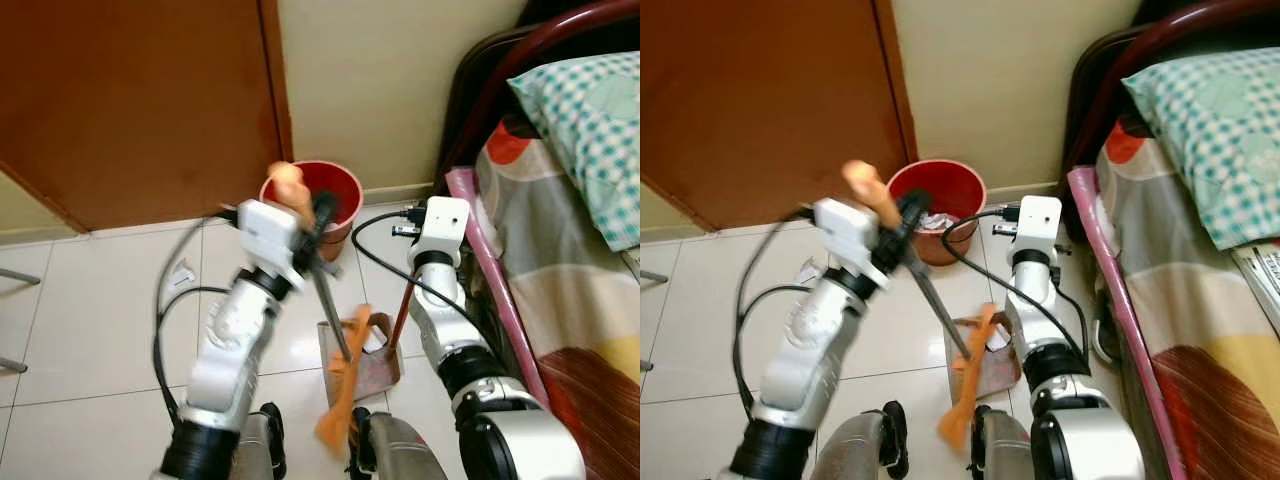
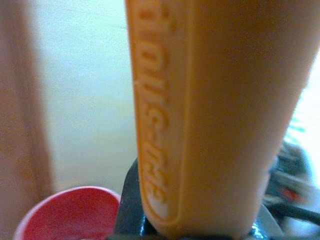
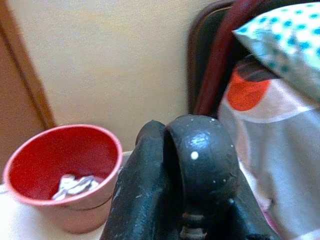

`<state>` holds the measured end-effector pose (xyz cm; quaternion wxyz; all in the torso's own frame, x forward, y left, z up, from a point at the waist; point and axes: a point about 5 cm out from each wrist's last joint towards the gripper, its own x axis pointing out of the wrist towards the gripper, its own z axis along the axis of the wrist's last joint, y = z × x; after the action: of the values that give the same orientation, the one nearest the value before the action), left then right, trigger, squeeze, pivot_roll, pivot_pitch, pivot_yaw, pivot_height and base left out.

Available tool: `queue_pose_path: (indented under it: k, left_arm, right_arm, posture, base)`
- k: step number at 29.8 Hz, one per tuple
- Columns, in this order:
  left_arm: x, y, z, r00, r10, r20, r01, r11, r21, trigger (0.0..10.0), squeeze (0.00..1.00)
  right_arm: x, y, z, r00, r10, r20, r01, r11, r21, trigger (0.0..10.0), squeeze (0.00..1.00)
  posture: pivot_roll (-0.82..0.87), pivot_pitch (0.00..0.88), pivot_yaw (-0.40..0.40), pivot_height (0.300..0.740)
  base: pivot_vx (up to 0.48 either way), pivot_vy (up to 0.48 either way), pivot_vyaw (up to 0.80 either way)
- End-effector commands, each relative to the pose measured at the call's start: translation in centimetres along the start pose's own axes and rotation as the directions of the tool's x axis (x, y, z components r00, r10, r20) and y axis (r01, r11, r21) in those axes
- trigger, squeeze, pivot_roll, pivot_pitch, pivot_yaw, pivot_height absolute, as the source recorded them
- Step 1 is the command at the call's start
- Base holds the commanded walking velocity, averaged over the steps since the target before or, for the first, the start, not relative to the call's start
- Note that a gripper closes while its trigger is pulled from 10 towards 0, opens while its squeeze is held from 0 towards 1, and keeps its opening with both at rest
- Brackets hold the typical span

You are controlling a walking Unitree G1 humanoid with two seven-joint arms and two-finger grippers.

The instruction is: Sweep floor

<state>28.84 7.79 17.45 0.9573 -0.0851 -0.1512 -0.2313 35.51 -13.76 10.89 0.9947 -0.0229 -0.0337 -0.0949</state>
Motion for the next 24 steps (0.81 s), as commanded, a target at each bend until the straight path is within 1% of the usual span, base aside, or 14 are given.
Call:
queue_pose_path:
  k: [1,4,5,6,8,10,11,12,13,15,16,19,22,24]
  left_arm:
    - [-0.4,2.0,0.4,0.995,0.102,0.025,-0.102,0.995,0.005,10.0,0.0]
    - [-0.6,4.1,0.3,0.988,0.154,0.02,-0.155,0.986,0.067,10.0,0.0]
    - [-0.9,5.4,0.5,0.981,0.194,0.024,-0.196,0.975,0.106,10.0,0.0]
    - [-1.1,6.1,0.6,0.975,0.22,0.028,-0.222,0.967,0.128,10.0,0.0]
    - [-1.5,7.1,0.8,0.965,0.26,0.037,-0.263,0.953,0.154,10.0,0.0]
    - [-2.2,8.4,1.0,0.949,0.312,0.054,-0.316,0.931,0.183,10.0,0.0]
    - [-2.9,9.4,1.4,0.924,0.372,0.086,-0.381,0.9,0.209,10.0,0.0]
    - [-3.1,9.8,1.5,0.913,0.396,0.097,-0.407,0.889,0.211,10.0,0.0]
    - [-3.1,9.8,1.5,0.913,0.396,0.097,-0.407,0.889,0.211,10.0,0.0]
    - [-3.8,10.6,1.4,0.89,0.444,0.106,-0.456,0.862,0.222,10.0,0.0]
    - [-3.9,10.7,1.3,0.887,0.449,0.105,-0.461,0.858,0.225,10.0,0.0]
    - [-4.6,10.5,0.5,0.893,0.442,0.078,-0.448,0.862,0.237,10.0,0.0]
    - [-5.7,10.2,-0.9,0.9,0.435,0.027,-0.426,0.866,0.263,10.0,0.0]
    - [-6.8,9.9,-2.4,0.899,0.436,-0.036,-0.412,0.871,0.268,10.0,0.0]
  right_arm:
    - [0.2,-0.3,0.1,1.0,-0.009,0.004,0.009,1.0,0.018,10.0,0.0]
    - [0.5,-0.9,0.1,1.0,-0.02,-0.002,0.02,1.0,0.016,10.0,0.0]
    - [0.7,-1.3,0.1,1.0,-0.028,-0.005,0.028,0.999,0.015,10.0,0.0]
    - [0.8,-1.6,0.1,0.999,-0.032,-0.004,0.032,0.999,0.012,10.0,0.0]
    - [0.8,-2.0,0.1,0.999,-0.038,0.0,0.038,0.999,0.005,10.0,0.0]
    - [0.9,-2.5,0.1,0.999,-0.039,-0.003,0.039,0.999,0.0,10.0,0.0]
    - [0.9,-2.7,0.1,1.0,-0.025,0.002,0.025,1.0,-0.003,10.0,0.0]
    - [0.9,-2.7,0.1,1.0,-0.021,0.006,0.021,1.0,-0.007,10.0,0.0]
    - [0.9,-2.7,0.1,1.0,-0.021,0.006,0.021,1.0,-0.007,10.0,0.0]
    - [0.9,-3.2,0.0,1.0,-0.021,0.008,0.021,1.0,-0.009,10.0,0.0]
    - [0.9,-3.4,0.0,1.0,-0.022,0.007,0.022,1.0,-0.008,10.0,0.0]
    - [0.9,-4.1,-0.2,0.999,-0.032,-0.008,0.032,0.999,0.029,10.0,0.0]
    - [0.9,-4.7,-0.3,0.999,-0.047,-0.023,0.048,0.997,0.058,10.0,0.0]
    - [0.8,-4.9,-0.4,0.997,-0.058,-0.042,0.063,0.992,0.108,10.0,0.0]
  posture:
    - [0.06,0.16,-0.005,0.74]
    - [0.05,0.139,-0.006,0.74]
    - [0.05,0.119,-0.007,0.74]
    - [0.05,0.111,-0.007,0.74]
    - [0.04,0.096,-0.008,0.74]
    - [0.04,0.075,-0.009,0.74]
    - [0.04,0.061,-0.012,0.74]
    - [0.04,0.061,-0.012,0.74]
    - [0.04,0.061,-0.012,0.74]
    - [0.04,0.037,-0.019,0.74]
    - [0.03,0.032,-0.02,0.74]
    - [0.03,0.017,-0.023,0.74]
    - [0.02,0.004,-0.022,0.74]
    - [0.02,0.0,-0.021,0.74]
  base:
    - [0.0,0.0,0.0]
    - [0.0,0.0,0.0]
    - [0.0,0.0,0.0]
    - [0.0,0.0,0.0]
    - [0.0,0.0,0.0]
    - [0.0,0.0,0.0]
    - [0.0,0.0,0.0]
    - [0.0,0.0,0.0]
    - [0.0,0.0,0.0]
    - [0.0,0.0,0.0]
    - [0.0,0.0,0.0]
    - [0.0,0.0,0.0]
    - [0.0,0.0,0.0]
    - [0.0,0.0,0.0]
